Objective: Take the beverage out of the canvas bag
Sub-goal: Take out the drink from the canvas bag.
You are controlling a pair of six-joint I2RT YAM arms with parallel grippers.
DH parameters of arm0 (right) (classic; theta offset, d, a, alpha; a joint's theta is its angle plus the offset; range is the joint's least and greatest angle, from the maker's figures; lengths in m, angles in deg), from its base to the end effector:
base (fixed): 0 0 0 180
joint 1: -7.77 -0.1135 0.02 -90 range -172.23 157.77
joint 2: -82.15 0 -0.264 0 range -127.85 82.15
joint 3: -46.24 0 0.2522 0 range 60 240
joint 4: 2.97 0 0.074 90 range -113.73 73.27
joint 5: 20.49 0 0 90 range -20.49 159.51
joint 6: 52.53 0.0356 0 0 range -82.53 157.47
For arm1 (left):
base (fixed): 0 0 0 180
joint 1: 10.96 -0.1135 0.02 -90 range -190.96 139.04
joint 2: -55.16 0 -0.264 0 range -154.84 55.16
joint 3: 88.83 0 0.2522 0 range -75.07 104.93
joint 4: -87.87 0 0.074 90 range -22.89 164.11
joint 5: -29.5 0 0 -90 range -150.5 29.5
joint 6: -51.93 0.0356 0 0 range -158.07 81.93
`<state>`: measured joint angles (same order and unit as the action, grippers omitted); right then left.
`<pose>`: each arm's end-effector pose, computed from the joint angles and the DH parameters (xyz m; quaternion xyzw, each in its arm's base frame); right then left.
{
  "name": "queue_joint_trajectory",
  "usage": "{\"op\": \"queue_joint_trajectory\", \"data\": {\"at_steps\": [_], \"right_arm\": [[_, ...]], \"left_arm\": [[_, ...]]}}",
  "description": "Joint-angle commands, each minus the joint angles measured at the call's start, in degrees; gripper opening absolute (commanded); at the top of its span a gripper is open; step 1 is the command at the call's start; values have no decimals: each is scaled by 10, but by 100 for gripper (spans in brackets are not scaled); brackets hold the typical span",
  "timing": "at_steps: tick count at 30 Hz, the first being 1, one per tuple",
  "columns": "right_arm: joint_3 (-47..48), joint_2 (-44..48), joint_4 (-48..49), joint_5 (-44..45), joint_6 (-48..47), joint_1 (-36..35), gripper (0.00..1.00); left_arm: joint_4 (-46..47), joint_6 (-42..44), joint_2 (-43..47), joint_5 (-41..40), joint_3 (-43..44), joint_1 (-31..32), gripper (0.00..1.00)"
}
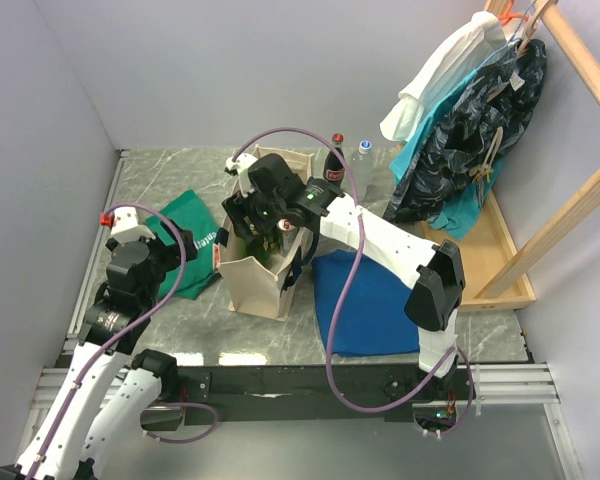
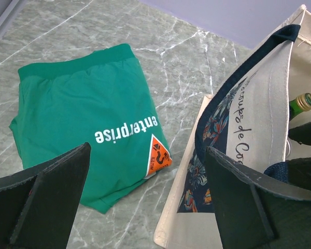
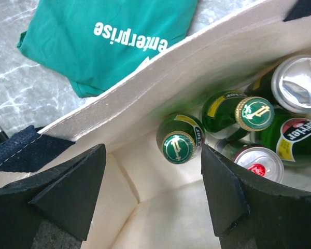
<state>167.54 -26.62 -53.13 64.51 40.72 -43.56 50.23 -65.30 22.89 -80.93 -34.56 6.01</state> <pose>0.2712 0.3438 0.3513 -0.3828 0.8109 0.2369 0.3738 0.1318 -0.0272 0.3200 -0.1769 0.7714 -0.0928 0.6042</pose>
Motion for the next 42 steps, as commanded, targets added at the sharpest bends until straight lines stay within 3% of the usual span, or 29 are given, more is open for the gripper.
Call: {"op": "queue_joint_trajectory", "data": {"at_steps": [1,17,42], "right_arm": [[-1,27,9,-22,-13,2,80],[-41,23,43,-5,-14,4,80],[-12,-21,27,-51,-10,17,78]], "left_arm": [[11,1,2,-2,14,2,96],[9,2,-24,2,15,2,96],[13,2,-29,-3,16,2,96]]}}
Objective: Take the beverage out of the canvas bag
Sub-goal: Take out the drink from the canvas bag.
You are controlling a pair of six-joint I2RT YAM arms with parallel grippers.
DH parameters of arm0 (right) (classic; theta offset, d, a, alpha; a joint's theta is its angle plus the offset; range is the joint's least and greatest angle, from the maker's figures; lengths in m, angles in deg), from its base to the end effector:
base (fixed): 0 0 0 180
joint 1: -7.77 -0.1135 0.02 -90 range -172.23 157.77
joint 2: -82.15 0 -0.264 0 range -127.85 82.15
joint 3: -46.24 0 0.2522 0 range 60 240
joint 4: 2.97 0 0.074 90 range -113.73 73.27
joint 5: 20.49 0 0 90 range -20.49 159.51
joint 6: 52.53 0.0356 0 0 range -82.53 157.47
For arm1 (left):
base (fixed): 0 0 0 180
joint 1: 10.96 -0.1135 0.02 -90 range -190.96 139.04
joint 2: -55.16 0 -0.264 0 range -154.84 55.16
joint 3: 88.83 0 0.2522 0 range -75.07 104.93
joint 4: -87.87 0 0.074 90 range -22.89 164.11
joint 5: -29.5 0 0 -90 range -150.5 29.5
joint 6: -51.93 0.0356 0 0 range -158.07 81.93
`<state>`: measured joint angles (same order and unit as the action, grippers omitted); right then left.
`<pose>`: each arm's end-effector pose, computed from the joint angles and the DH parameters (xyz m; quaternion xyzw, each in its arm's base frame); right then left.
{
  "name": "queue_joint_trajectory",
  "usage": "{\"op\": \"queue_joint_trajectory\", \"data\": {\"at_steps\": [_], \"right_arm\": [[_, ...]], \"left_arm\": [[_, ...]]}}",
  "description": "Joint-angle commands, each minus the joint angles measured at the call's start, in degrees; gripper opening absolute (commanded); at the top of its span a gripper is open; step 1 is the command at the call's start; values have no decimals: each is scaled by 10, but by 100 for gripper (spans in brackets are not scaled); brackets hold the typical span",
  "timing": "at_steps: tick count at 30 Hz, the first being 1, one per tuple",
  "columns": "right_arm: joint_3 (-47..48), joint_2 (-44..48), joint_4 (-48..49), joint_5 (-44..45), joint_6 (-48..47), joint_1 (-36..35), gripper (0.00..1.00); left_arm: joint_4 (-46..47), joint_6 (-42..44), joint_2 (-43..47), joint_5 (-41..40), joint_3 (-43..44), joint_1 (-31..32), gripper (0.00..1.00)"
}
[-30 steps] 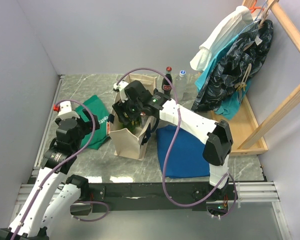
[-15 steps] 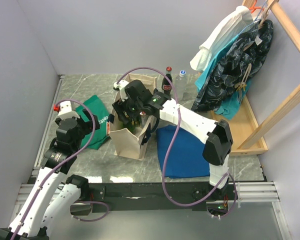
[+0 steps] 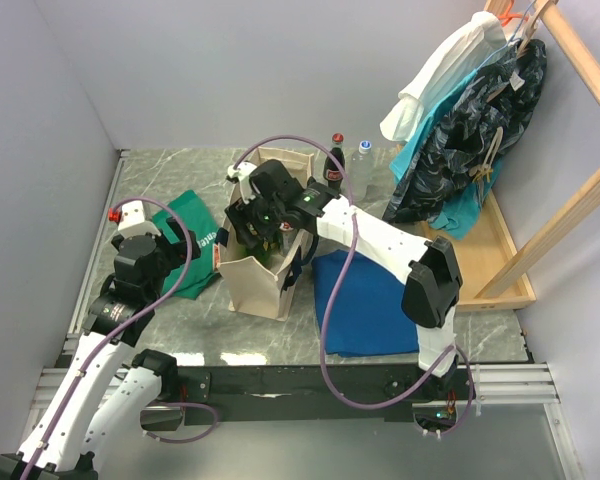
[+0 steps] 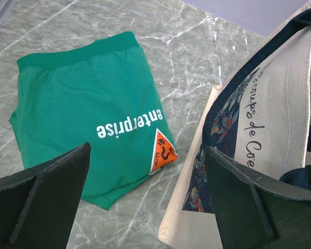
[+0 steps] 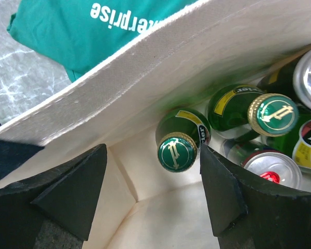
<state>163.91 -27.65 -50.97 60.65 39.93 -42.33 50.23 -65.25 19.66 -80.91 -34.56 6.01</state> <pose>0.2798 0.3432 0.3261 -0.3949 0.8139 0.2489 0.3459 0.1427 -0.0306 0.3132 -0.1739 0.7882 -0.0816 0.5846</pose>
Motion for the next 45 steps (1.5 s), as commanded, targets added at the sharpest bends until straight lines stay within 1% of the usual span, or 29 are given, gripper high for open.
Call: {"op": "queue_joint_trajectory", "data": {"at_steps": [1,5,12,24,26,27,29,30,31,32,34,35,37,38,40,41,45], "right_arm": [[24,-12,5,-12,-3,4,78],[24,-13,6,-15,-2,4,78],[27,-16,0,-22,-2,4,67],[26,-19,-14,-20,-2,4,68],[26,-20,-14,-23,-4,4,67],[25,-21,-17,-25,-5,4,61],[27,-23,-20,-26,-6,4,56],[28,-23,-23,-26,-7,4,48],[30,-24,-24,-27,-8,4,45],[30,-24,-23,-27,-8,4,38],[33,-23,-26,-29,-9,4,32],[33,-23,-27,-31,-9,5,25],[37,-24,-28,-33,-10,4,17],[40,-24,-29,-32,-9,5,10],[44,-24,-29,-33,-9,4,5],[47,-24,-30,-32,-10,4,1],[56,-17,-26,-27,-10,4,0]], "left_arm": [[13,2,3,-3,16,2,96],[13,3,-1,-2,16,3,96],[12,2,2,-2,15,2,96],[12,2,5,0,16,2,96],[12,1,5,1,16,2,96],[13,1,5,0,16,2,96],[13,2,5,2,15,2,96],[12,1,5,3,16,2,96],[13,1,4,3,17,2,96],[13,1,4,3,17,2,96],[12,2,5,5,17,2,96],[12,2,5,5,16,2,96],[12,1,6,5,17,2,96],[12,1,5,6,16,2,96],[12,1,5,6,17,2,96],[12,1,5,6,17,2,96],[12,2,7,6,16,2,96]]}}
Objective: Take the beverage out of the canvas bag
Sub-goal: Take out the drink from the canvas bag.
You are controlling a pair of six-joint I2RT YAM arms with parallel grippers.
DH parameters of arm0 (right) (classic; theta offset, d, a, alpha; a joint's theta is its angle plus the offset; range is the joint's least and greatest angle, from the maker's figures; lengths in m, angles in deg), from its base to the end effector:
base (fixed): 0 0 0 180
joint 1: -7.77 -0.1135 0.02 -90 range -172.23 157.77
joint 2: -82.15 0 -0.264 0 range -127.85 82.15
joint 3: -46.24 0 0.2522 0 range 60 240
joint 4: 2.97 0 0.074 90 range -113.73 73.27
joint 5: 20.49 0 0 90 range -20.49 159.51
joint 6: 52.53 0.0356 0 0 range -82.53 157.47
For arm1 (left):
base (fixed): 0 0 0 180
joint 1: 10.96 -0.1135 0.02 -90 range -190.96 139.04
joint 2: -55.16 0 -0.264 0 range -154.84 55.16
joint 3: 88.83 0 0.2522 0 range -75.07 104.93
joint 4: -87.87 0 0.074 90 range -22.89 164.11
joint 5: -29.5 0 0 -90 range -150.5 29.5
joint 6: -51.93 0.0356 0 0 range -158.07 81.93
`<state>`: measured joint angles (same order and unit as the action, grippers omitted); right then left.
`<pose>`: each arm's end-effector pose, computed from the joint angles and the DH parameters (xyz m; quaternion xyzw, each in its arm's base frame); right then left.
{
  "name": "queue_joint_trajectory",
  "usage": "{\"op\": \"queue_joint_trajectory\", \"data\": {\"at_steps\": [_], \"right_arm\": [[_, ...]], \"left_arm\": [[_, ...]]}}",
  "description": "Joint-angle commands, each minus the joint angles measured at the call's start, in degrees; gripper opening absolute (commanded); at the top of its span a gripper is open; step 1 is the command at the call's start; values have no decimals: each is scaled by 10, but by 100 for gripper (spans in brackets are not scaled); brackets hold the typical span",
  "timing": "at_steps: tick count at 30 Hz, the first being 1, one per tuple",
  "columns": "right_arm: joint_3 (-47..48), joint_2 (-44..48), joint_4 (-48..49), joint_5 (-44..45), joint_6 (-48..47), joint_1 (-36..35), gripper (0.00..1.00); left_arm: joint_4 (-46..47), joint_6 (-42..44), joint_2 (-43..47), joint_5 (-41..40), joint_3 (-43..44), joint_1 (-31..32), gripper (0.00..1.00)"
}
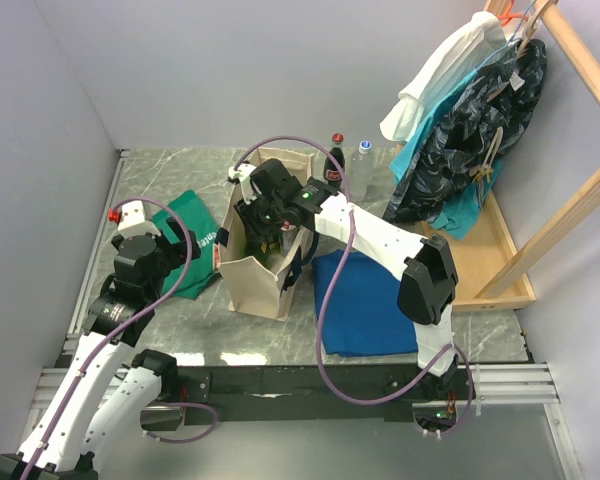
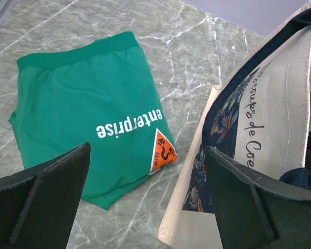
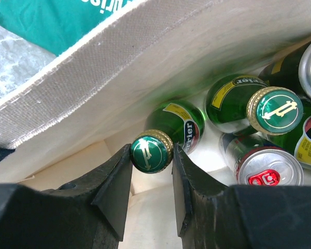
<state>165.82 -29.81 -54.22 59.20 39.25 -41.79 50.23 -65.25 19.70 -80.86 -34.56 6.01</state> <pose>0.2855 0.3448 0.3166 -0.4031 0.8228 0.2443 0.3176 0.1426 -0.0306 0.3133 -0.1737 0.7881 -0.0821 0.5848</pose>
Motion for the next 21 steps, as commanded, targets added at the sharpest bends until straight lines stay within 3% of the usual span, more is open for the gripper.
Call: {"op": "queue_joint_trajectory", "data": {"at_steps": [1,21], "right_arm": [[42,6,8,-11,-2,-2,0],[61,60,73,-8,23,5,0]], "left_arm": [[12,1,7,7,17,2,96],[13,2,9,-3,17,2,96]]}}
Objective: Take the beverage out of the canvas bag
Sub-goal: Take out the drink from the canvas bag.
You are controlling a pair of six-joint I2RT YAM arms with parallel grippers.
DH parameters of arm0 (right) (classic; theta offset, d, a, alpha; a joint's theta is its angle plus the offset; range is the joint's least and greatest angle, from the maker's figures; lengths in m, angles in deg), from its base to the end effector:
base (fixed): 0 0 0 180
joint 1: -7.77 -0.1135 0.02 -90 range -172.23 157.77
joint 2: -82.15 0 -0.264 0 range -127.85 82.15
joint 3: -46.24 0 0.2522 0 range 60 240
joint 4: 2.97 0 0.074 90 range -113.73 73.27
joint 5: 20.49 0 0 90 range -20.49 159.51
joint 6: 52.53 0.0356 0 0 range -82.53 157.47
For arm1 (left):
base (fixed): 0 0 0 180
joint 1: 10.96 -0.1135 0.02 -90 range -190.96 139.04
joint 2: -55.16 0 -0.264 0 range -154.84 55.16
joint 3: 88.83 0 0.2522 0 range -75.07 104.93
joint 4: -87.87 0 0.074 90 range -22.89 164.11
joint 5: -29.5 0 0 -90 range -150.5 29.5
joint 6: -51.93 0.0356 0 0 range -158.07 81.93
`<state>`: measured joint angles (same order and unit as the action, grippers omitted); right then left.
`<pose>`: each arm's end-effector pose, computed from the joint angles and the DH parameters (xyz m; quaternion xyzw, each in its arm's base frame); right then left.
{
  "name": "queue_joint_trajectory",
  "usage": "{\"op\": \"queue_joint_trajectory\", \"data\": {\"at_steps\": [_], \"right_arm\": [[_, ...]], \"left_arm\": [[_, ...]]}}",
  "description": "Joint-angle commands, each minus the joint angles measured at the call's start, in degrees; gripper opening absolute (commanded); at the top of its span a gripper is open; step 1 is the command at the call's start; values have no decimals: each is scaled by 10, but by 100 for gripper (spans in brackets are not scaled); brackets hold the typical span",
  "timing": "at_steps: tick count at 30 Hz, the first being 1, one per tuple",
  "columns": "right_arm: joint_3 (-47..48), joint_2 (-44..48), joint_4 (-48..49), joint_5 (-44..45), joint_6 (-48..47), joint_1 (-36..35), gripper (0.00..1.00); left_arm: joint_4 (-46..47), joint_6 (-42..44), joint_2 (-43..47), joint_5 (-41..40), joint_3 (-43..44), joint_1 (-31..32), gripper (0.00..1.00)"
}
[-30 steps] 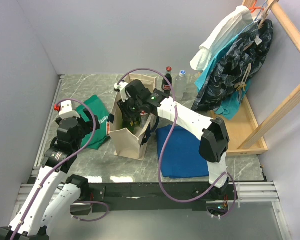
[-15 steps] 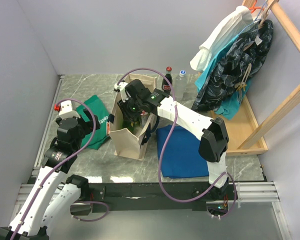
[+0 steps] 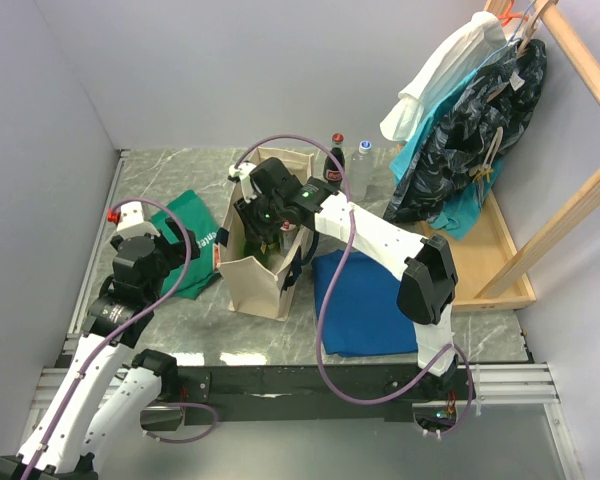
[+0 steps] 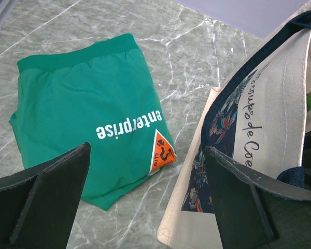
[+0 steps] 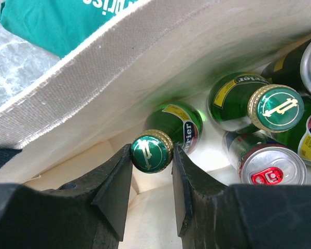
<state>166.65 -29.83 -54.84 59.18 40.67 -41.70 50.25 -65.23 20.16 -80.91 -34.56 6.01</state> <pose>0.2859 0.3442 0.3203 -0.3922 0.8273 0.2487 0.3161 0.1411 -0.0301 0.3144 -0.1742 0.7856 -0.0833 0.5878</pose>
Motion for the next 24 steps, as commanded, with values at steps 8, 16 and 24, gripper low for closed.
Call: {"op": "queue_joint_trajectory", "data": {"at_steps": [8,16,24], "right_arm": [[57,74,88,2,11,3,0],[55,87,94,12,13,5,0],[62,96,92,29,8,4,0]], "left_arm": [[8,0,-1,-10,19,2,96],[9,0,1,-9,20,2,96],[7,0,3,-10,20,2,96]]}}
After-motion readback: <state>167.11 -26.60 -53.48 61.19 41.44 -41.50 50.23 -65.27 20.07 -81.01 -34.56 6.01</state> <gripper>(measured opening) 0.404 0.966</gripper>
